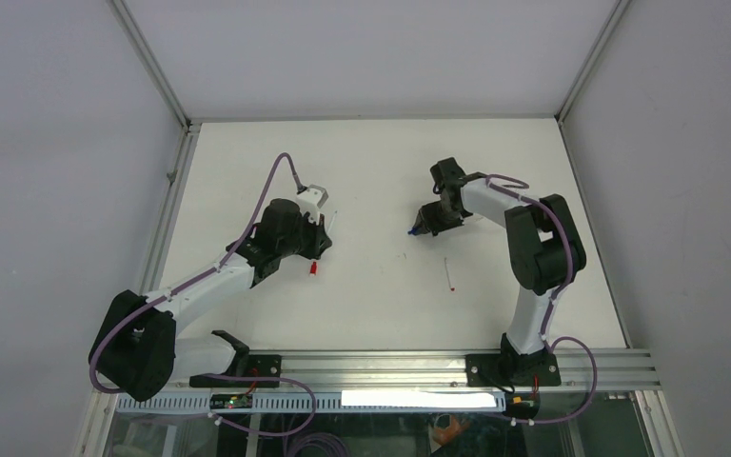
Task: Insert the pens into the pen caps
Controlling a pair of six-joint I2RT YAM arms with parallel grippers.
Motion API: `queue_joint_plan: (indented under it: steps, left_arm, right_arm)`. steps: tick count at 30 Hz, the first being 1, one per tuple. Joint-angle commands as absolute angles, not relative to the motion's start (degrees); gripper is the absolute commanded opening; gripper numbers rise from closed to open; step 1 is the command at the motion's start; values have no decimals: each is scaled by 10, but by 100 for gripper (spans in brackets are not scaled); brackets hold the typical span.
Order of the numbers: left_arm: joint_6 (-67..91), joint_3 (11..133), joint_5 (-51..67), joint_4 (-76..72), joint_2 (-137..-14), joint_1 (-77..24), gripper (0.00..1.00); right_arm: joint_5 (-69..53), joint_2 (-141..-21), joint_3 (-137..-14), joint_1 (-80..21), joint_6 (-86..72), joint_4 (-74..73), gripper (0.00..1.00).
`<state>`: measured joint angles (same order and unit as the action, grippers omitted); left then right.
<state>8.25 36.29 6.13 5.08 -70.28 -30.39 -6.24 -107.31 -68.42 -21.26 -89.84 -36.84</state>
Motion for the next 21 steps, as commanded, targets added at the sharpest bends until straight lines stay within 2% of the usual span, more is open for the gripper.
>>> queue_joint_plan:
  steps: [1,7,12,21]
  left_arm:
    - [81,374,91,25,-692,-308,0]
    - [99,347,190,-58,-681,-308,0]
    - [132,350,246,-116,-700,-309,0]
    - [171,350,273,-191,-721,-320,0]
  right_arm:
    - [-33,-1031,-721,-217,-750,-334,0]
    - [-22,-916,-635,-242,-509,-103,0]
    - [-104,-822,-527,-273,-377,146,0]
    - [-170,-781,-520,-313,-331,240,0]
